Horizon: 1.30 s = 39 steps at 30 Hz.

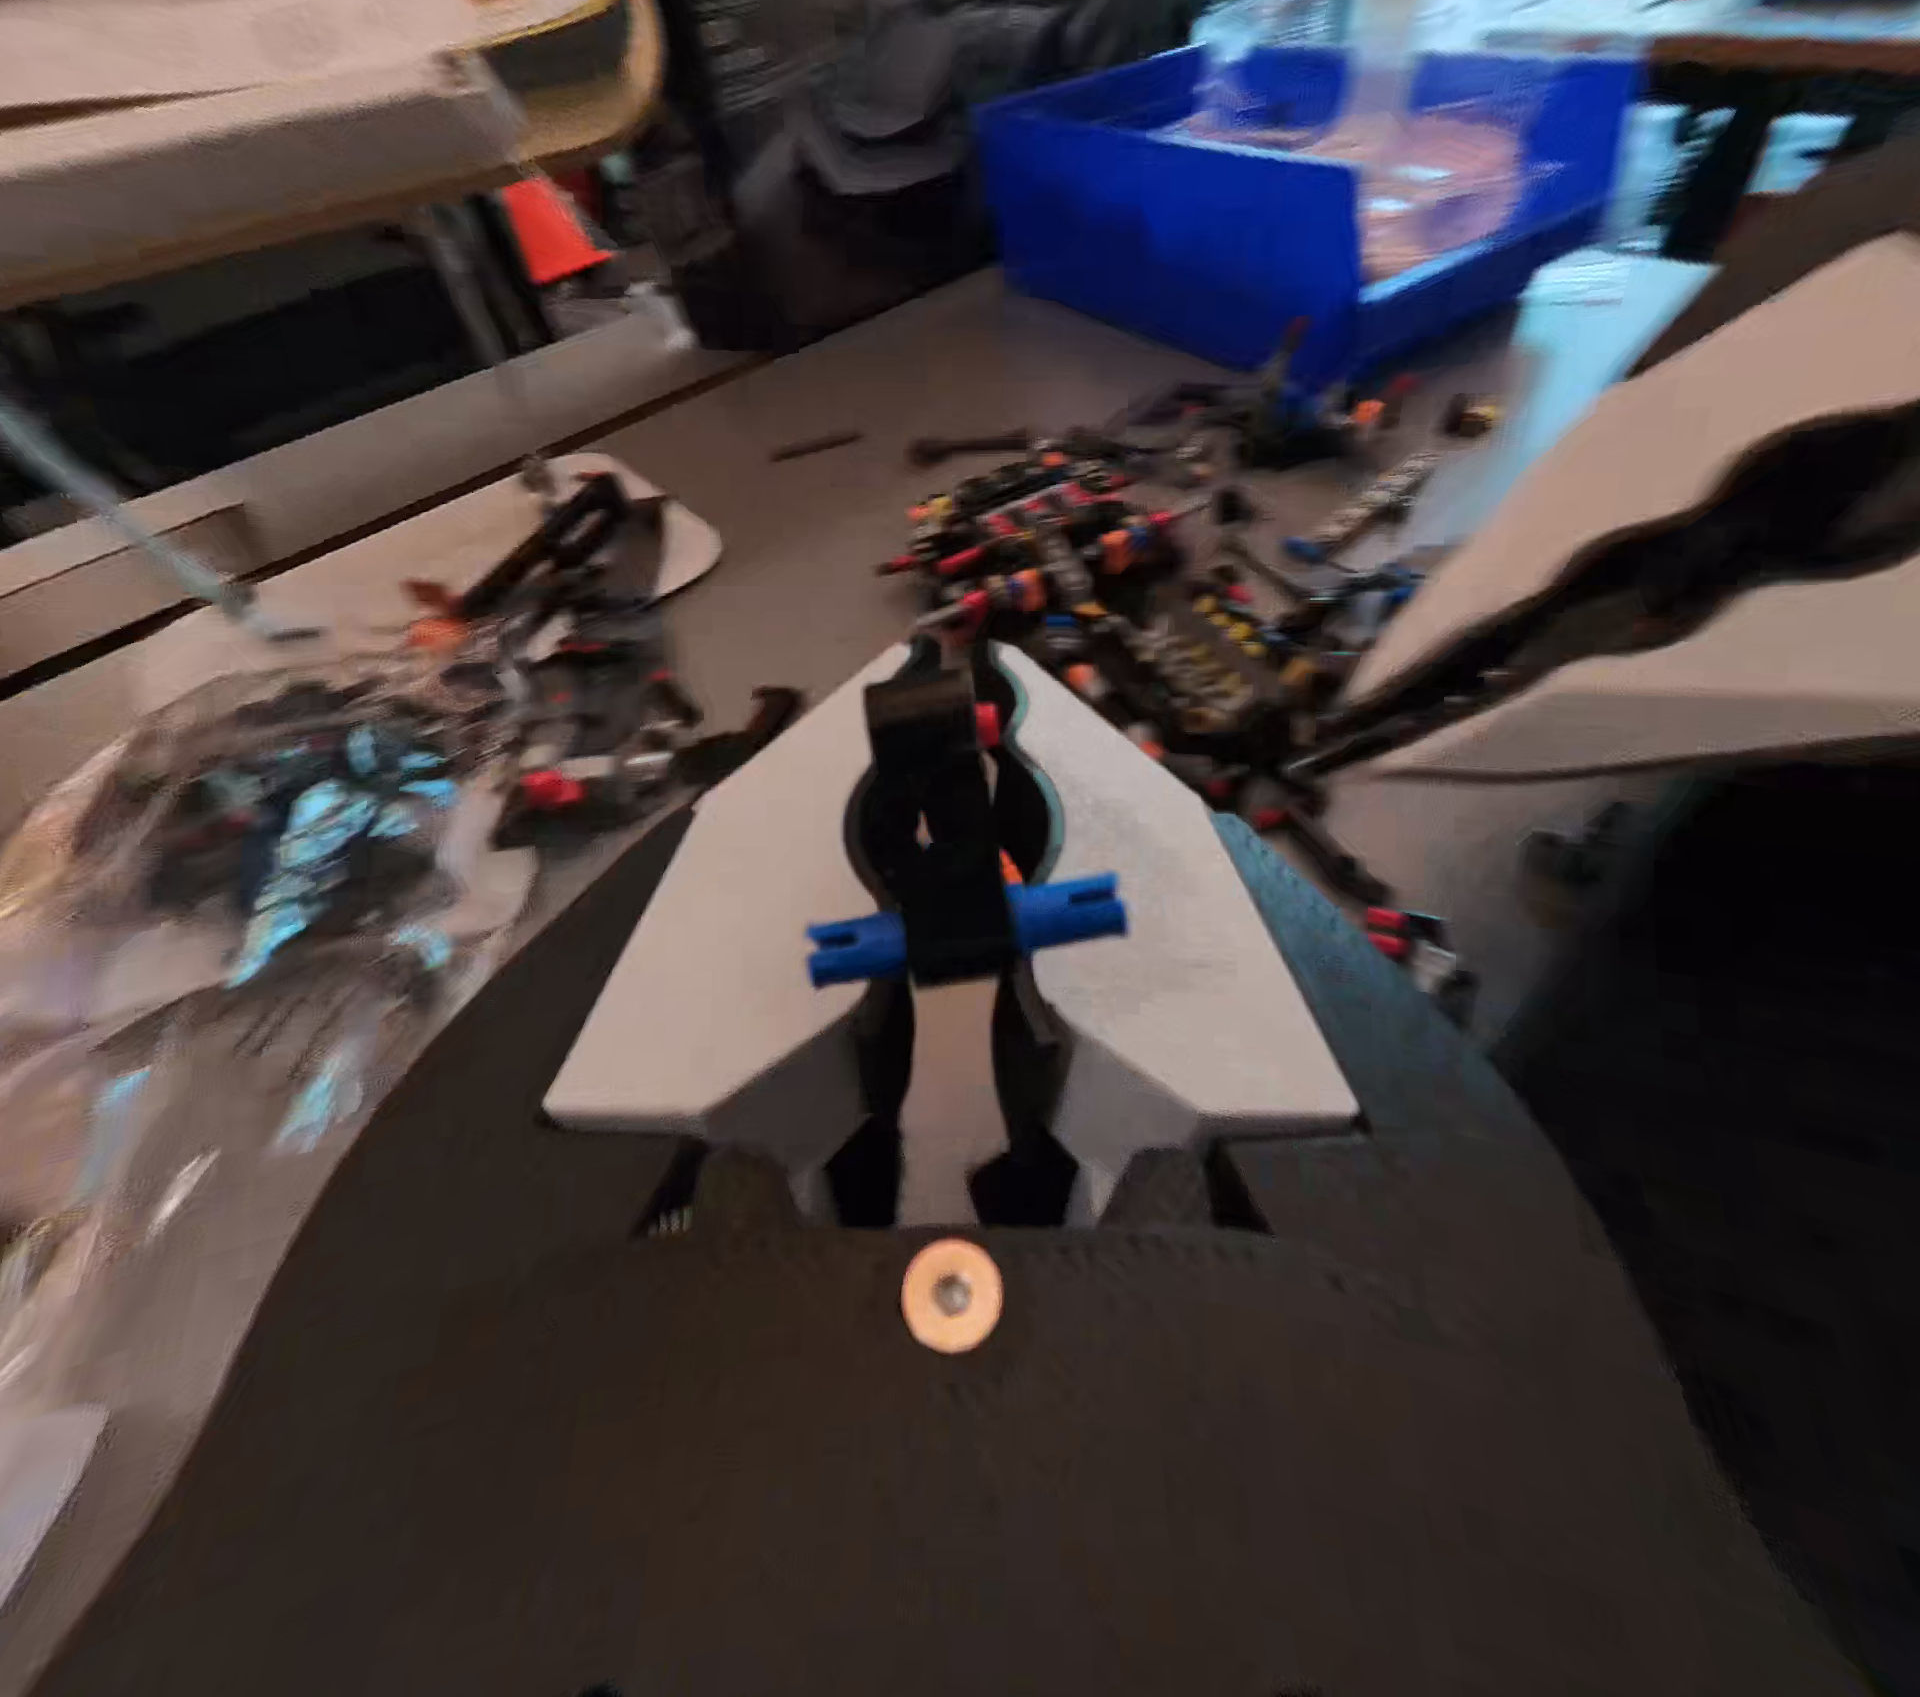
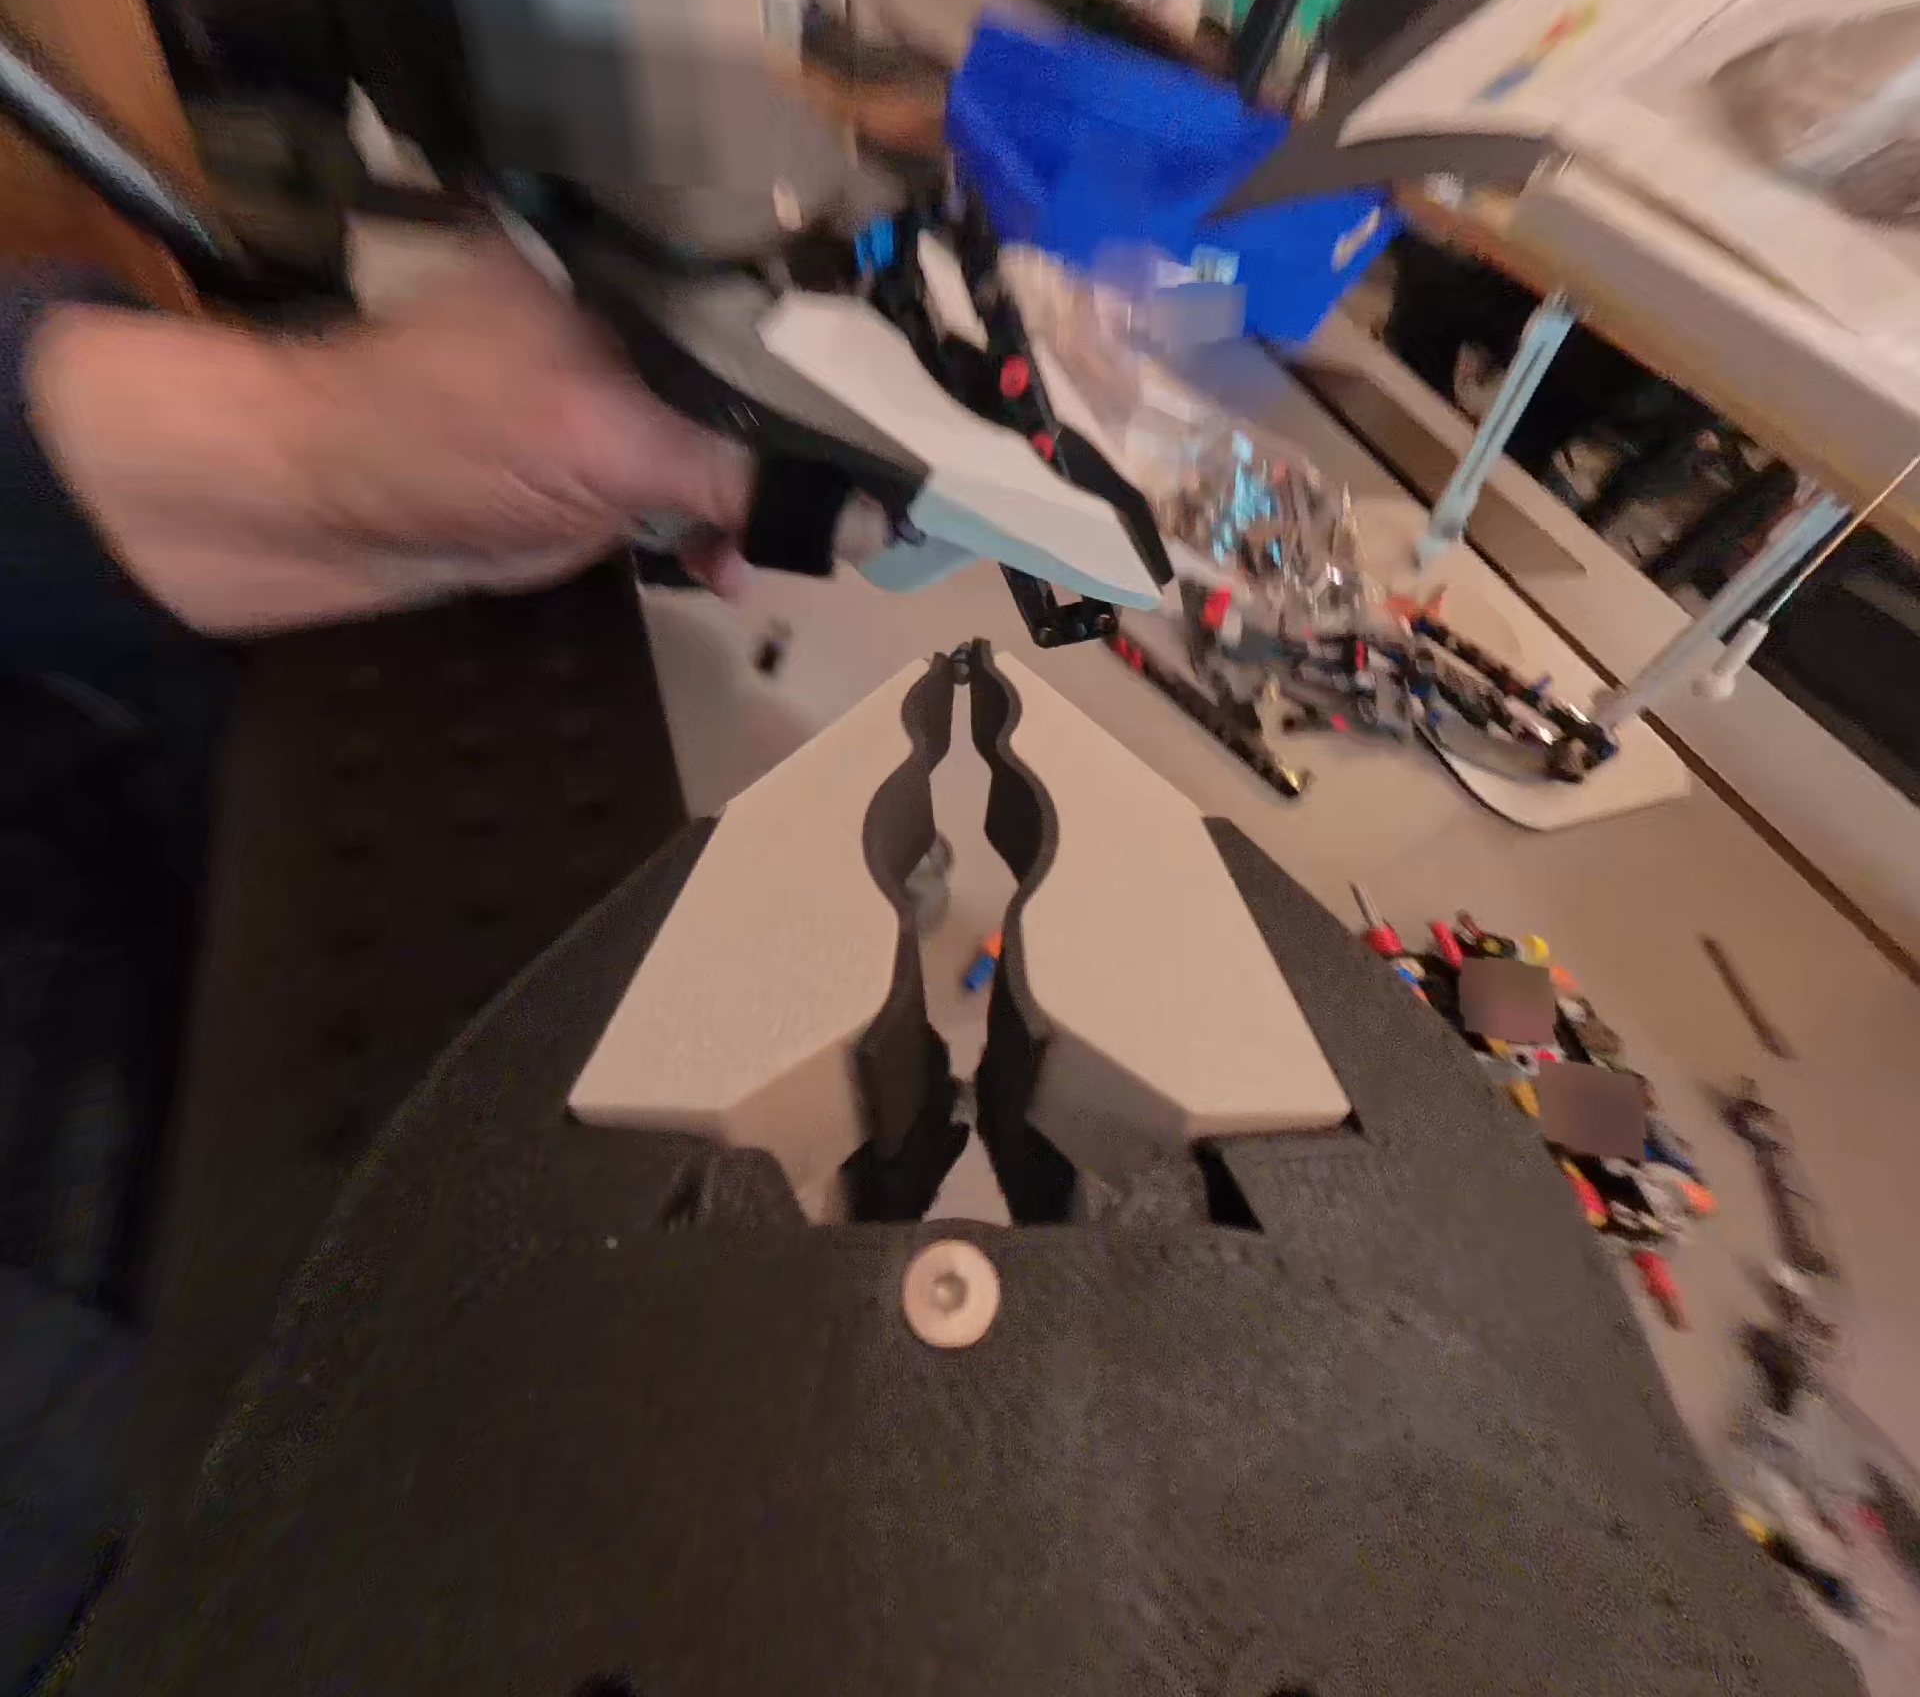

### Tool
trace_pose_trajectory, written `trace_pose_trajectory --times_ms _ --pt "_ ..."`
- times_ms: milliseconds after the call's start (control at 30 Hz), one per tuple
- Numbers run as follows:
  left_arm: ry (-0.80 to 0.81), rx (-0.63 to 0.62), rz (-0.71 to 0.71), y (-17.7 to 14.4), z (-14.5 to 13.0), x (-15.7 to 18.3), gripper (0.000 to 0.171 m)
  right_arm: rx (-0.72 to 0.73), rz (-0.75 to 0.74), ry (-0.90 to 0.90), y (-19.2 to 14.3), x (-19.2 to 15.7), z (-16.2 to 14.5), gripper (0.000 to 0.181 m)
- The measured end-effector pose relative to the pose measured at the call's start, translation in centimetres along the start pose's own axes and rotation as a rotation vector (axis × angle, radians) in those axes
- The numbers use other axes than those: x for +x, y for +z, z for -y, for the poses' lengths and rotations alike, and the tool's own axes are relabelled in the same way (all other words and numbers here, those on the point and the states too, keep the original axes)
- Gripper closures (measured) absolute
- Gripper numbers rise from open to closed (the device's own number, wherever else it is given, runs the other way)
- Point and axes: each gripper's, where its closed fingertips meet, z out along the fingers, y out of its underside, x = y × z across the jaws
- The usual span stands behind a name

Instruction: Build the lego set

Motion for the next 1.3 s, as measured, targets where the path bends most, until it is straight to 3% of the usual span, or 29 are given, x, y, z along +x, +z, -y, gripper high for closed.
trace_pose_trajectory --times_ms 67,133,233,367,500,633,700,767,967,1100,1300 --pt "-0.210 0.127 -0.092 -1.4 1.5 -1.1 0.166 -0.030 -0.052 0.043 -0.6 1.8 -1.1 0.180" --pt "-0.184 0.171 -0.155 -2.0 2.3 0.2 0.165 -0.004 -0.051 0.118 -0.9 2.9 -1.1 0.180" --pt "-0.107 0.092 -0.157 -0.8 1.3 1.2 0.165 -0.053 -0.025 0.119 -0.1 2.5 -2.1 0.179" --pt "-0.185 0.100 -0.204 -0.8 1.1 1.0 0.166 -0.234 -0.022 0.115 1.4 2.2 -5.4 0.179" --pt "-0.197 0.078 -0.229 -0.5 0.7 1.3 0.166 -0.257 -0.006 0.127 1.6 1.8 -5.8 0.166" --pt "-0.128 0.023 -0.179 0.1 0.0 1.4 0.165 -0.241 -0.055 0.111 1.4 2.5 -5.2 0.154" --pt "-0.096 0.010 -0.165 0.4 -0.2 1.5 0.165 -0.230 -0.083 0.056 1.0 2.7 -4.9 0.181" --pt "-0.083 -0.008 -0.166 0.6 -0.4 1.8 0.165 -0.240 -0.105 0.063 0.9 3.1 -5.0 0.181" --pt "0.082 -0.103 -0.089 1.6 -1.7 2.3 0.165 0.077 -0.084 -0.032 -0.2 1.5 1.4 0.175" --pt "0.212 -0.198 -0.031 2.7 -2.9 3.0 0.165 0.076 -0.025 -0.030 0.8 0.1 1.7 0.167" --pt "0.247 -0.241 0.029 3.0 -3.3 2.6 0.165 0.063 -0.016 -0.028 1.4 -0.6 1.7 0.167"
